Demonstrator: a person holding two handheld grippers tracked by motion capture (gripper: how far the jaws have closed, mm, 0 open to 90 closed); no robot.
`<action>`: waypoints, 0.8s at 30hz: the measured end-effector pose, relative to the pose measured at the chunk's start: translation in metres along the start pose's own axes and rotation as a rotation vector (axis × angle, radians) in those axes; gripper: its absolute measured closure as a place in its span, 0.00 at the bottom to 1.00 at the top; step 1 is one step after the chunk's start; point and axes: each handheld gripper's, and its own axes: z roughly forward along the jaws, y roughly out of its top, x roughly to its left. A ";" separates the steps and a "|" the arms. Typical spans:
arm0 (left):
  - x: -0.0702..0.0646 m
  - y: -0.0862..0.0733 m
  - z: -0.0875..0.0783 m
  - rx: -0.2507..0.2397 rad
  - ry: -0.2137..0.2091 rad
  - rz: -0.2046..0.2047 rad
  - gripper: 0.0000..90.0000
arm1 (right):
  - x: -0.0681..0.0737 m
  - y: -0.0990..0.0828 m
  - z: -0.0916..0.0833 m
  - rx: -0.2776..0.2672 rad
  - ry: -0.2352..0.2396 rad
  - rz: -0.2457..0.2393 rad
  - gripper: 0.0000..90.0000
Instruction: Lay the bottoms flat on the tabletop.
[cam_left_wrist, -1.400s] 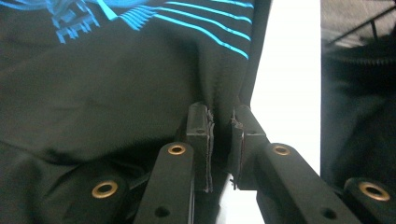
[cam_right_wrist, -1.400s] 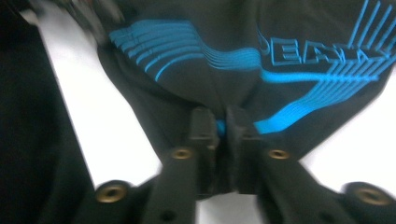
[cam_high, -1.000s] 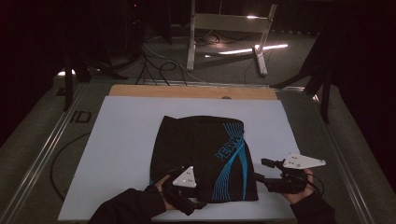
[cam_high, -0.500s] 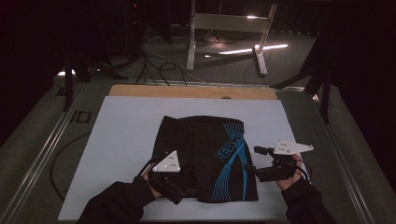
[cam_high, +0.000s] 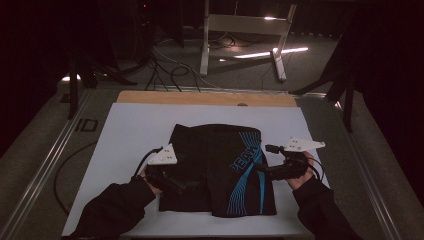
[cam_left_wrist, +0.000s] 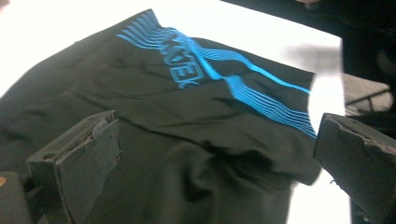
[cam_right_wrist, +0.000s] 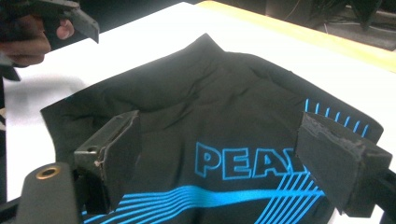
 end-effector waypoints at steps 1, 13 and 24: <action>0.005 0.001 -0.001 0.000 0.011 -0.004 0.01 | -0.001 0.002 0.001 -0.002 -0.004 0.000 0.17; 0.065 0.006 0.001 0.032 0.189 -0.087 0.02 | -0.035 0.024 0.026 -0.003 -0.074 -0.007 0.15; 0.120 0.003 0.017 0.039 0.284 -0.167 0.03 | -0.076 0.012 0.047 0.014 -0.156 0.113 0.16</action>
